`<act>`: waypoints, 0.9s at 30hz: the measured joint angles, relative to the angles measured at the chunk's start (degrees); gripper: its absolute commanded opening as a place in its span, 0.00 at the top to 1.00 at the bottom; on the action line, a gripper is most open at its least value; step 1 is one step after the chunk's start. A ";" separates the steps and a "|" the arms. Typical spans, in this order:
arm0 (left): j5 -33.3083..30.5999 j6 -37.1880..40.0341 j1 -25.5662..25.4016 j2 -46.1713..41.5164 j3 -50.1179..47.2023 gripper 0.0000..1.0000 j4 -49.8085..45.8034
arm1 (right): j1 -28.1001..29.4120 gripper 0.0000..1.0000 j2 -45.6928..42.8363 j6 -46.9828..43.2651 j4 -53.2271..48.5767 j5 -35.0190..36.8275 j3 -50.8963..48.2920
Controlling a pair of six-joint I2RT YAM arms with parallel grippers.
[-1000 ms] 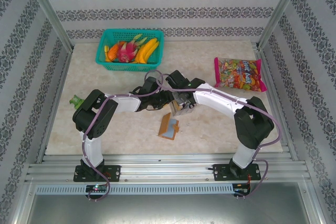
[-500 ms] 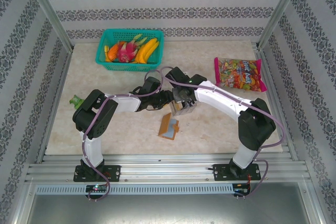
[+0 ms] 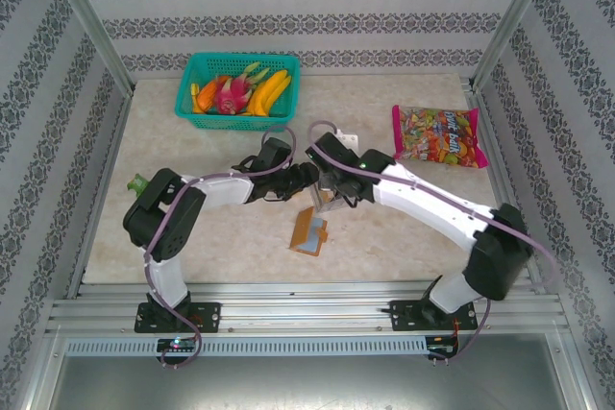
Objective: Put the credit cards into the card holder
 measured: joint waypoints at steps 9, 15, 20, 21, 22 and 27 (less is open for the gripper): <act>-11.52 11.06 -9.57 -11.50 4.72 0.12 -23.10 | -0.17 1.00 -20.74 6.91 9.16 0.83 -21.22; -18.53 17.16 -17.88 -10.91 7.78 0.12 -35.63 | -0.92 1.00 -26.60 11.45 12.76 -1.18 -29.92; -22.40 19.54 -19.08 -8.09 7.74 0.33 -41.55 | -1.18 1.00 -26.99 12.66 14.01 -4.00 -30.77; -23.04 19.82 -19.06 -8.00 7.48 0.39 -41.97 | -1.18 1.00 -27.15 12.72 14.67 -4.79 -30.95; -23.58 19.91 -19.08 -8.13 7.19 0.45 -42.23 | -1.18 1.00 -27.26 12.79 15.23 -5.42 -31.15; -25.68 19.91 -19.06 -10.43 4.66 0.79 -42.47 | -1.18 1.00 -27.50 13.18 18.45 -9.73 -34.03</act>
